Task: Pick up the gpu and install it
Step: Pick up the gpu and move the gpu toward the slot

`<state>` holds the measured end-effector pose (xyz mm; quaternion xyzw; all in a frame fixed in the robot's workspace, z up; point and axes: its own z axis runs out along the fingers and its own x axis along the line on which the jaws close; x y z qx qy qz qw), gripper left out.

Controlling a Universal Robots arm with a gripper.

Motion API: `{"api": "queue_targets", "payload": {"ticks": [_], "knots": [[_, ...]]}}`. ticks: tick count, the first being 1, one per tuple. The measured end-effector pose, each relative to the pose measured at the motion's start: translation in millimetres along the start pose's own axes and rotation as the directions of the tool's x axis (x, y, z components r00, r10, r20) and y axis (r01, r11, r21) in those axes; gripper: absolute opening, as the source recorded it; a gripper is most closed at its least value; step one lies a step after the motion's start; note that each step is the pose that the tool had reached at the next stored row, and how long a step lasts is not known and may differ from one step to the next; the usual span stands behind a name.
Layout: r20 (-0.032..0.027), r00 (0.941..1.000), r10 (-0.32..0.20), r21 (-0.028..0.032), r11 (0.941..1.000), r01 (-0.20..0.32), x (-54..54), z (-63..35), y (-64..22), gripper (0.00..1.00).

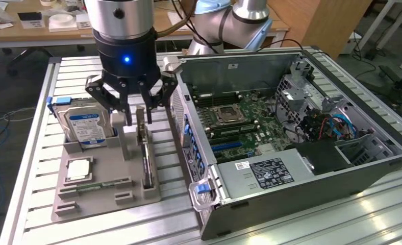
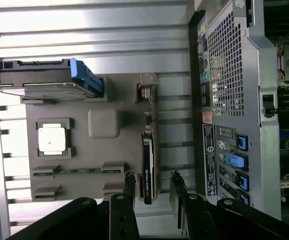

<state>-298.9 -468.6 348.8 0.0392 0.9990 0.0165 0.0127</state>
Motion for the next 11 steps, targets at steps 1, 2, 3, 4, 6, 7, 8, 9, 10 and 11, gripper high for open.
{"api": "queue_targets", "payload": {"ticks": [1, 2, 3, 4, 6, 7, 8, 9, 10, 11], "knots": [[0.0000, 1.0000, 0.000, -0.0001, 1.0000, 0.000, 0.1, 1.8, -0.1, 0.42], [0.0001, 1.0000, 0.000, 0.0000, 1.0000, 0.000, 0.1, 3.6, -0.1, 0.42], [0.0001, 1.0000, 0.000, 0.0000, 1.0000, 0.000, 0.1, 5.4, -0.2, 0.42], [0.0001, 1.0000, 0.000, 0.0000, 1.0000, 0.000, 0.2, 7.2, -0.2, 0.42], [0.0001, 1.0000, 0.000, -0.0001, 1.0000, 0.000, 0.3, 10.8, -0.4, 0.42], [0.0001, 1.0000, 0.000, -0.0001, 1.0000, 0.000, 0.3, 12.7, -0.4, 0.42], [0.0002, 1.0000, 0.000, -0.0002, 1.0000, 0.000, 0.3, 14.6, -0.5, 0.42], [0.0001, 1.0000, 0.000, -0.0001, 1.0000, 0.000, 0.4, 16.3, -0.5, 0.42], [0.0002, 1.0000, 0.000, 0.0000, 1.0000, 0.000, 0.4, 17.7, -0.6, 0.42], [0.0001, 1.0000, 0.000, 0.0000, 1.0000, 0.000, 0.4, 18.7, -0.6, 0.42]]}}
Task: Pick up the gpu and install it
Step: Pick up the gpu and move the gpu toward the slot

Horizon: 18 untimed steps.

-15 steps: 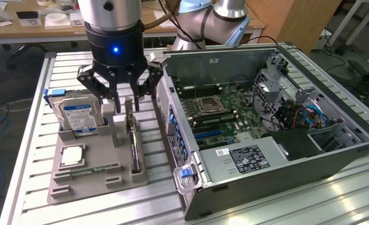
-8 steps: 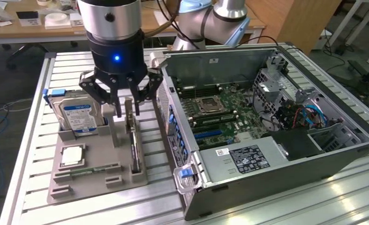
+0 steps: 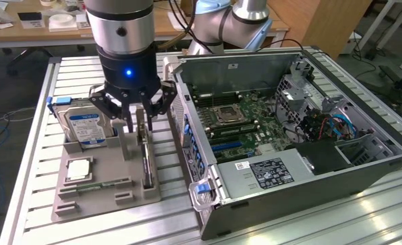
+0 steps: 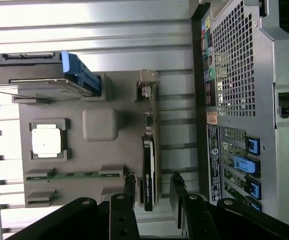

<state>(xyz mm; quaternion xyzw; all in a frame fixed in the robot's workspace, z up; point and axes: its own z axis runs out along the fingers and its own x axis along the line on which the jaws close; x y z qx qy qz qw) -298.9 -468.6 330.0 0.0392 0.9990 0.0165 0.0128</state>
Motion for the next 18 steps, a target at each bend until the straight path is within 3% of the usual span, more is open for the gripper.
{"api": "queue_targets", "payload": {"ticks": [6, 18], "knots": [[0.0003, 1.0000, 0.000, -0.0003, 1.0000, 0.000, 0.1, 1.4, 0.0, 0.42], [0.0023, 1.0000, 0.000, -0.0001, 1.0000, 0.000, 0.6, 22.8, -0.8, 0.42]]}}
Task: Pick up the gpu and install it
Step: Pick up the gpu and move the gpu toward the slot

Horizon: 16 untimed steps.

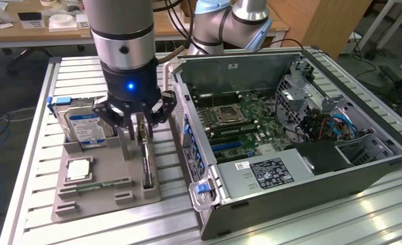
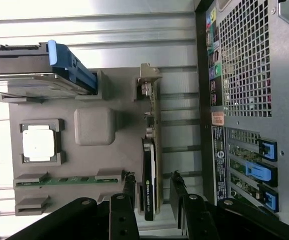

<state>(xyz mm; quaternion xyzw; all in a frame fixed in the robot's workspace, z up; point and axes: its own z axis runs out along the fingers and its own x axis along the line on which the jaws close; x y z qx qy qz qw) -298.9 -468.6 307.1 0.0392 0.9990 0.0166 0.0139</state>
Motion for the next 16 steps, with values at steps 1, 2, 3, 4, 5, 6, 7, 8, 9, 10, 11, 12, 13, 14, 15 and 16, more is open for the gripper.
{"api": "queue_targets", "payload": {"ticks": [1, 2, 3, 4, 5, 6, 7, 8, 9, 10, 11, 12, 13, 14, 15, 16], "knots": [[0.0000, 1.0000, 0.000, -0.0001, 1.0000, 0.000, 0.1, 1.8, -0.1, 0.42], [0.0000, 1.0000, 0.000, -0.0001, 1.0000, 0.000, 0.1, 3.6, -0.1, 0.42], [0.0000, 1.0000, 0.000, -0.0001, 1.0000, 0.000, 0.1, 5.4, -0.2, 0.42], [0.0000, 1.0000, 0.000, -0.0001, 1.0000, 0.000, 0.2, 7.3, -0.2, 0.42], [0.0000, 1.0000, 0.000, -0.0001, 1.0000, 0.000, 0.2, 9.1, -0.3, 0.42], [0.0000, 1.0000, 0.000, -0.0001, 1.0000, 0.000, 0.3, 10.9, -0.4, 0.42], [0.0000, 1.0000, 0.000, -0.0001, 1.0000, 0.000, 0.3, 12.7, -0.4, 0.42], [0.0000, 1.0000, 0.000, -0.0001, 1.0000, 0.000, 0.4, 14.5, -0.5, 0.42], [0.0000, 1.0000, 0.000, -0.0001, 1.0000, 0.000, 0.4, 16.2, -0.6, 0.42], [0.0000, 1.0000, 0.000, 0.0000, 1.0000, 0.000, 0.5, 18.2, -0.6, 0.42], [0.0000, 1.0000, 0.000, -0.0001, 1.0000, 0.000, 0.5, 20.0, -0.7, 0.42], [-0.0001, 1.0000, 0.000, -0.0001, 1.0000, 0.000, 0.6, 21.8, -0.7, 0.42], [0.0000, 1.0000, 0.000, -0.0001, 1.0000, 0.000, 0.6, 23.4, -0.8, 0.42], [0.0001, 1.0000, 0.000, -0.0001, 1.0000, 0.000, 0.7, 24.7, -0.8, 0.42], [0.0000, 1.0000, 0.000, -0.0001, 1.0000, 0.000, 0.7, 25.2, -0.9, 0.42], [0.0000, 1.0000, 0.000, 0.0000, 1.0000, 0.000, 0.7, 25.1, -0.9, 0.42]]}}
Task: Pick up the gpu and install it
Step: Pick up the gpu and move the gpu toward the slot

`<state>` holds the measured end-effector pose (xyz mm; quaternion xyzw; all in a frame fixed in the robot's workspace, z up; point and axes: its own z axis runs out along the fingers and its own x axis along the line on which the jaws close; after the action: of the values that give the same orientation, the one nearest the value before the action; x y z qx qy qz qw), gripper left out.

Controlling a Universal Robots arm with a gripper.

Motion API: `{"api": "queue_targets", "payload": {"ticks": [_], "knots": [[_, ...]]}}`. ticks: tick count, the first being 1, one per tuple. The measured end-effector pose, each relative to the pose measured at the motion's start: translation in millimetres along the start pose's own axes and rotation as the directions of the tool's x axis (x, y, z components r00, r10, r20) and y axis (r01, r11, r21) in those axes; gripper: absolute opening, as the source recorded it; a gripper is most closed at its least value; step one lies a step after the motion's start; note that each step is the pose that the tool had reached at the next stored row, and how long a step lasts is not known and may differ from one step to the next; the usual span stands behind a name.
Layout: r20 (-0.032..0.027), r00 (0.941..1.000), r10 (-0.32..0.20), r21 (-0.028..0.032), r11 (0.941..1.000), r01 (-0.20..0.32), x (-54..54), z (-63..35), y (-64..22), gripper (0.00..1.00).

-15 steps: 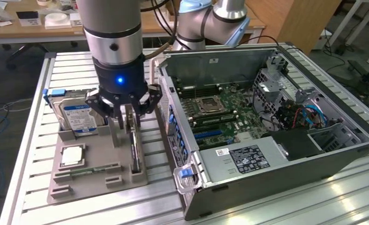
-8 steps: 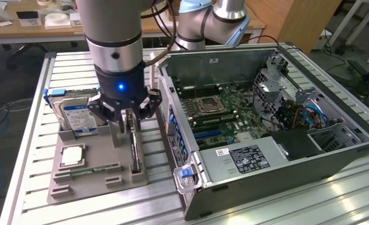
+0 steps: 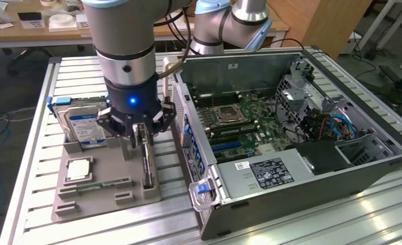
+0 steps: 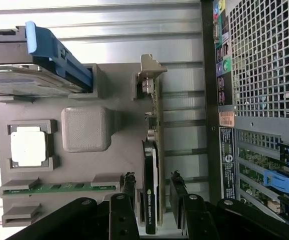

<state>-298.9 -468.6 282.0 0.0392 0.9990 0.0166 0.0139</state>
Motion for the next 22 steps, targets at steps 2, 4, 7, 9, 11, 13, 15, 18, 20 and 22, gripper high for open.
{"api": "queue_targets", "payload": {"ticks": [2, 4, 7, 9, 11, 13, 15, 18, 20, 22], "knots": [[0.0001, 1.0000, 0.000, -0.0002, 1.0000, 0.000, 0.0, 1.4, 0.0, 0.42], [0.0001, 1.0000, 0.000, -0.0001, 1.0000, 0.000, 0.1, 4.6, -0.2, 0.42], [0.0000, 1.0000, 0.000, 0.0001, 1.0000, 0.000, -0.8, 6.7, -0.1, 0.42], [0.0000, 1.0000, 0.000, 0.0000, 1.0000, 0.000, -0.9, 6.9, -0.1, 0.42], [-0.0001, 1.0000, 0.000, 0.0001, 1.0000, 0.000, -0.9, 7.0, -0.2, 0.42], [0.0003, 1.0000, 0.000, -0.0004, 1.0000, 0.000, -0.9, 8.1, -0.2, 0.42], [0.0002, 1.0000, 0.000, 0.0000, 1.0000, 0.000, -0.9, 11.2, -0.3, 0.42], [0.0001, 1.0000, 0.000, 0.0000, 1.0000, 0.000, -0.8, 13.8, -0.7, 0.42], [0.0001, 1.0000, 0.000, 0.0000, 1.0000, 0.000, -1.0, 14.6, -1.8, 0.42], [0.0002, 1.0000, 0.000, -0.0001, 1.0000, 0.000, -1.1, 15.8, -2.8, 0.42]]}}
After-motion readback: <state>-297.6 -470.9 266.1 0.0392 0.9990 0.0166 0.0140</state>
